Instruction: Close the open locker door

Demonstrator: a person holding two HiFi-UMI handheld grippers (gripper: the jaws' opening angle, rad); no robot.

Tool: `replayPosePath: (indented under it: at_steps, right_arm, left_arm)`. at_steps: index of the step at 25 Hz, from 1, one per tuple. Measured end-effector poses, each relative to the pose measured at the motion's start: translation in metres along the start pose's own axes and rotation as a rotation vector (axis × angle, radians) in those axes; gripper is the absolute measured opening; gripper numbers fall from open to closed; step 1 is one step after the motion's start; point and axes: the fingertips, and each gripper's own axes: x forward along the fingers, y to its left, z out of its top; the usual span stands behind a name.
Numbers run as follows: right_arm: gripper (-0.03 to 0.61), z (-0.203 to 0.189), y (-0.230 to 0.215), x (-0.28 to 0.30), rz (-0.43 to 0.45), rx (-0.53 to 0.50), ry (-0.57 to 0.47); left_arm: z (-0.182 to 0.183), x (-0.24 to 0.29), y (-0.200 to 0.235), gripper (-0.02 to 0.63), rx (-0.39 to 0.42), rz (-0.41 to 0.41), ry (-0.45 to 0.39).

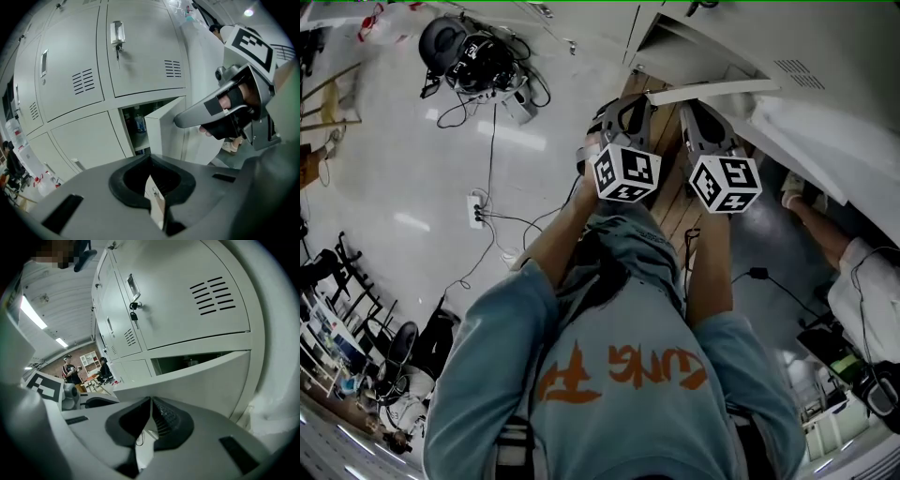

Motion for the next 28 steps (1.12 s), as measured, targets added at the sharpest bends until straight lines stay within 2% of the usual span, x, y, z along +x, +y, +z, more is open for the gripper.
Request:
replayPosePath:
  at_steps: [8, 11, 15, 20, 28]
  right_arm:
    - [0.037, 0.013, -0.002, 0.022, -0.034, -0.002, 0.010]
    - [0.035, 0.021, -0.004, 0.032, -0.062, -0.026, 0.003]
    - [0.037, 0.030, -0.013, 0.043, -0.115, -0.037, 0.002]
    - [0.037, 0.043, -0.028, 0.054, -0.160, -0.029, -0.007]
    - [0.037, 0.064, -0.049, 0.055, -0.231, -0.014, -0.034]
  left_arm:
    - [0.008, 0.019, 0.028, 0.021, 0.035, -0.020, -0.026]
    - [0.014, 0.028, 0.040, 0.021, 0.079, -0.020, -0.039]
    - [0.021, 0.039, 0.043, 0.021, 0.117, -0.061, -0.058]
    - [0.033, 0.059, 0.064, 0.021, 0.091, -0.022, -0.066]
    - [0.065, 0.079, 0.085, 0.021, 0.053, -0.013, -0.105]
